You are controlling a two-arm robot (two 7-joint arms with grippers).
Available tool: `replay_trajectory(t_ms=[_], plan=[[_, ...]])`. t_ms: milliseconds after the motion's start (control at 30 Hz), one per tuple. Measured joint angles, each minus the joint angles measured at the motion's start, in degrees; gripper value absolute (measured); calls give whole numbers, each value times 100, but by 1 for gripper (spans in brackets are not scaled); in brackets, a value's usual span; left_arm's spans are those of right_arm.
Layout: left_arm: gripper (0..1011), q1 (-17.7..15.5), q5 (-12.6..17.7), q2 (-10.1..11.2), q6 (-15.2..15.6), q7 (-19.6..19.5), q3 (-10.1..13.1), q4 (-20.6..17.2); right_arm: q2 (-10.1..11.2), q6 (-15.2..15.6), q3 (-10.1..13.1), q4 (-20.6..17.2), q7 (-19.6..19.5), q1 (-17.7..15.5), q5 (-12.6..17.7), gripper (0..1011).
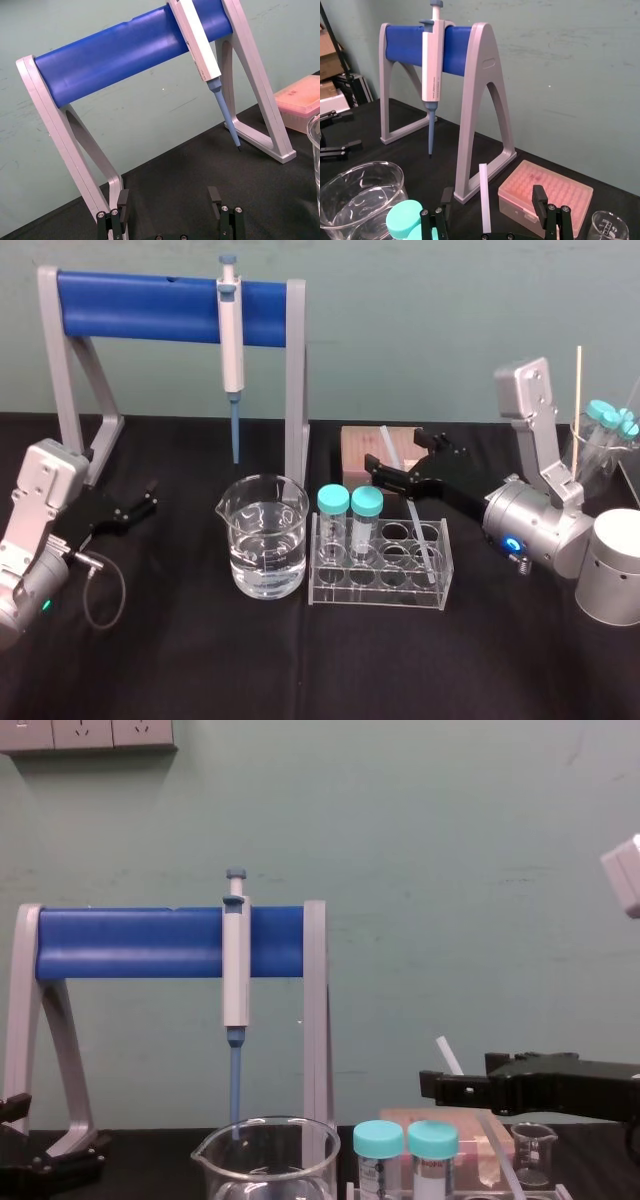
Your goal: Pick up the stirring rod with one hand, then place it down.
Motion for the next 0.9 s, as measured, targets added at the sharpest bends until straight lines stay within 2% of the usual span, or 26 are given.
replay_trajectory(t_ms=[533,900], plan=[[1000,0,0,0,0,0,0,0,-209,49,46,258,39,81,-225,1000],[1000,0,0,0,0,0,0,0,-206,46,49,255,39,78,-227,998]])
